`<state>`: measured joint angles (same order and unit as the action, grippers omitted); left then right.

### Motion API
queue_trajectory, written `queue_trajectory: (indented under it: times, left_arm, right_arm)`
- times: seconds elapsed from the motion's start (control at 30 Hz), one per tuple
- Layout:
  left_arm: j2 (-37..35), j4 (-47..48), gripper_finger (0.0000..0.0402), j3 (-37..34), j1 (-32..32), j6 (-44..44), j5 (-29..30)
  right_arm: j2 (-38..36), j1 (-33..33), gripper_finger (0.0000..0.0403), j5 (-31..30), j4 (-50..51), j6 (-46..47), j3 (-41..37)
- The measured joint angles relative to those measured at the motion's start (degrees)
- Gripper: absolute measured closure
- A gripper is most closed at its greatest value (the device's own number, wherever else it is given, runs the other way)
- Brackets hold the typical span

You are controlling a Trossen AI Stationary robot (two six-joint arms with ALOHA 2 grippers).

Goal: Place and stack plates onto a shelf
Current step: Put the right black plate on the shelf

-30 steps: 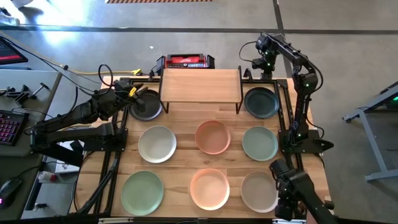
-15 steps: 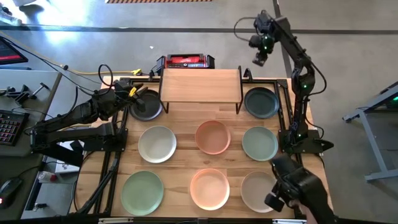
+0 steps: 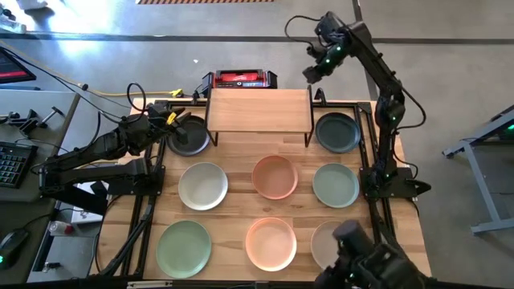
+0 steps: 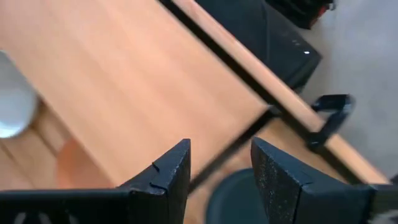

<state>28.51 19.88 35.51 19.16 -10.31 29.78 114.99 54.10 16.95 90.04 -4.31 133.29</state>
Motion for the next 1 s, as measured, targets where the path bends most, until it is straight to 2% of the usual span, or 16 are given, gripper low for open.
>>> queue_trajectory:
  times: [0.37,0.57,0.73,0.9,1.0]
  left_arm:
    - [0.0,0.0,0.0275,0.0,0.0,-0.02,0.0]
    - [-0.02,0.02,0.0275,0.0,0.0,-0.02,-0.49]
    - [0.0,0.07,0.0275,0.0,0.0,-0.02,-0.68]
    - [-0.01,1.41,0.0275,0.0,0.0,-0.09,-0.7]
    - [0.0,3.44,0.0275,0.0,0.0,-0.75,-0.74]
  right_arm:
    - [-3.0,-15.06,0.0256,0.03,0.0,13.03,-0.04]
    - [-3.01,-23.92,0.0256,-0.02,0.0,16.08,-0.07]
    - [-2.99,-30.67,0.0256,-6.4,-0.02,16.93,-0.07]
    - [-2.98,-35.96,0.0256,-7.65,-0.02,16.93,-0.09]
    - [-2.98,-38.47,0.0256,-11.12,0.0,17.63,-0.09]
